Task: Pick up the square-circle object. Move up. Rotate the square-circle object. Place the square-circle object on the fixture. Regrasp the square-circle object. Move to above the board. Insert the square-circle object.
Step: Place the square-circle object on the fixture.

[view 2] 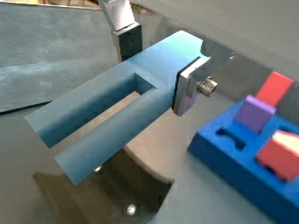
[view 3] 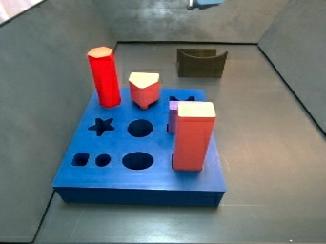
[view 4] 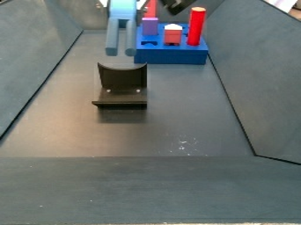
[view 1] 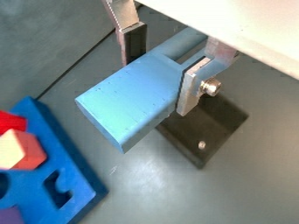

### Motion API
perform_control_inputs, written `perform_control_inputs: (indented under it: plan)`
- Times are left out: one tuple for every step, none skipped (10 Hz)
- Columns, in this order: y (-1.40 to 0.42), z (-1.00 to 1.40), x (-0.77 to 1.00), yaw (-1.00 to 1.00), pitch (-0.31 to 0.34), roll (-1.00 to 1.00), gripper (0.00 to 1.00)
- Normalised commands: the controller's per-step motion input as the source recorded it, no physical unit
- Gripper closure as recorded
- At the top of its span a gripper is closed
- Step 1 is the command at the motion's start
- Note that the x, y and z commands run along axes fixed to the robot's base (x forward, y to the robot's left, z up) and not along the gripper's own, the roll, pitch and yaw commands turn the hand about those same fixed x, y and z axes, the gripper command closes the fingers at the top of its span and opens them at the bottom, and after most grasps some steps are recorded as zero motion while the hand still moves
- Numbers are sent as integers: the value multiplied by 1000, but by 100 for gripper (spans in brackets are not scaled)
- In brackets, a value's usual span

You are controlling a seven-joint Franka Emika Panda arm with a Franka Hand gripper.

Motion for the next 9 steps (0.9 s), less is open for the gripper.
perform_control_inputs:
  plan:
    - [42, -9, 124, -187, 157, -931, 100]
    - [45, -2, 44, -178, 91, -700, 100]
    - [41, -1, 41, -171, 57, -580, 100]
    - [32, -9, 59, -142, 17, -290, 100]
    - [24, -7, 66, -128, 10, -220, 100]
    - [132, -1000, 127, -44, 189, -1000, 100]
    - [136, -1000, 130, -50, 184, -1000, 100]
    - [140, -1000, 145, -99, 222, -1000, 100]
    - [138, -1000, 156, -128, 213, -865, 100]
